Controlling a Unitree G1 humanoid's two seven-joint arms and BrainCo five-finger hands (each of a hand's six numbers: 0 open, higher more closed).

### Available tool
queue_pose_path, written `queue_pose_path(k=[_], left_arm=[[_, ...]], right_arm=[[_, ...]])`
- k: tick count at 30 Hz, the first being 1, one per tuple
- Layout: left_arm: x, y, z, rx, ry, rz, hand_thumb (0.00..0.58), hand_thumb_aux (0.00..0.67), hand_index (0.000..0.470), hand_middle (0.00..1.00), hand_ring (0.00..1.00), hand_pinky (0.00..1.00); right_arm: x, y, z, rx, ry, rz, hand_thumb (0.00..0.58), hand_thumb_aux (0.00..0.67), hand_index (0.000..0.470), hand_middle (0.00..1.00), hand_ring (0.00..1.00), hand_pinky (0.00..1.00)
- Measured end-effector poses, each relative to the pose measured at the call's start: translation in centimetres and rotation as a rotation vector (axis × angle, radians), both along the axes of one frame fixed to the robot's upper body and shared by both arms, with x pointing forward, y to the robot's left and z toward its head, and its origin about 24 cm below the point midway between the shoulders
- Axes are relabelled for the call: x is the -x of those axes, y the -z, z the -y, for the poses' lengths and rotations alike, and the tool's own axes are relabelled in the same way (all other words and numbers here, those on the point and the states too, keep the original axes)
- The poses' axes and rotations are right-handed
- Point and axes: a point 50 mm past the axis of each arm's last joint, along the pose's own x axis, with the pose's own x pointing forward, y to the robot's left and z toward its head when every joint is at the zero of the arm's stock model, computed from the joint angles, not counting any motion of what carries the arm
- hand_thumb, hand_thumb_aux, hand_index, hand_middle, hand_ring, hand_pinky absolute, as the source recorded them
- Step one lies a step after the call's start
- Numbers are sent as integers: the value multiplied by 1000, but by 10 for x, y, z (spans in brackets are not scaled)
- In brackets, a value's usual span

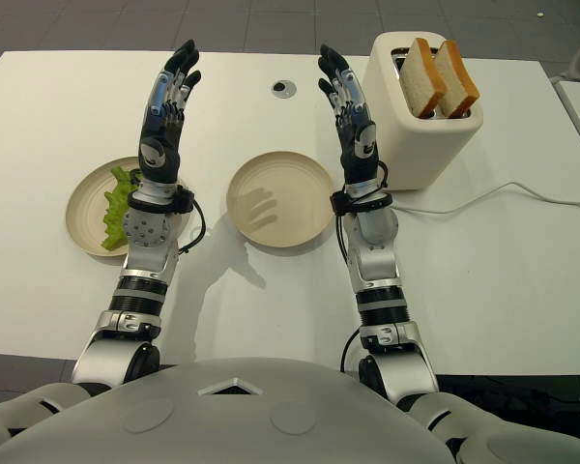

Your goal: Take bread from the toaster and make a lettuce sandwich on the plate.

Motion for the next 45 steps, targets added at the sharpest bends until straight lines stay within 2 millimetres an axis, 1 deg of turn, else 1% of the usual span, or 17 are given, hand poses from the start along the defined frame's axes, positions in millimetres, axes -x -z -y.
queue_pose_path(k=[15,17,20,23,25,28,30,34,35,36,37,38,39,42,43,44,45], left_arm=[[-1,-1,3,-1,-9,0,0,0,0,0,0,0],[-2,-2,3,-2,-8,5,0,0,0,0,0,0],[-3,-3,2,-2,-12,10,0,0,0,0,0,0],[-3,-4,2,2,-15,14,0,0,0,0,0,0],[-3,-4,2,3,-15,16,0,0,0,0,0,0],[-3,-4,2,5,-17,18,0,0,0,0,0,0],[-3,-3,3,1,-18,16,0,0,0,0,0,0],[-3,-2,3,1,-19,11,0,0,0,0,0,0],[-3,-1,3,1,-19,10,0,0,0,0,0,0],[-3,-1,3,0,-19,10,0,0,0,0,0,0],[-3,-1,2,0,-20,9,0,0,0,0,0,0],[-3,-1,2,0,-20,9,0,0,0,0,0,0],[-3,-1,2,0,-20,9,0,0,0,0,0,0],[-3,-1,2,0,-20,8,0,0,0,0,0,0],[-3,-1,2,-1,-20,8,0,0,0,0,0,0],[-3,-1,2,-1,-20,8,0,0,0,0,0,0],[-3,0,2,-1,-20,8,0,0,0,0,0,0]], right_arm=[[-3,-8,17,110,134,83,0,0,0,0,0,0],[-3,-23,35,214,248,158,0,0,0,0,0,0],[-9,-48,80,430,509,216,0,0,0,0,0,0],[-13,-66,133,641,764,168,0,0,0,0,0,0],[-16,-68,157,747,870,108,0,0,0,0,0,0],[-23,-58,178,860,919,-22,0,0,0,0,0,0],[-28,-40,191,943,898,-161,0,0,0,0,0,0],[-30,-17,196,1015,832,-279,0,0,0,0,0,0],[-30,-14,195,1022,817,-287,58,34,24,0,0,0],[-31,-12,193,1026,798,-287,429,328,230,0,0,0],[-31,-12,192,1024,794,-285,478,389,273,0,0,0],[-31,-14,192,1020,791,-272,548,512,359,0,0,0],[-31,-18,191,1016,787,-252,580,670,470,0,0,0],[-32,-26,187,1003,779,-207,580,670,470,0,0,0],[-31,-26,186,1004,776,-200,580,670,470,43,43,43],[-29,-27,184,1001,773,-191,580,670,470,188,188,188],[-27,-28,183,991,769,-180,580,670,470,1000,1000,1000]])
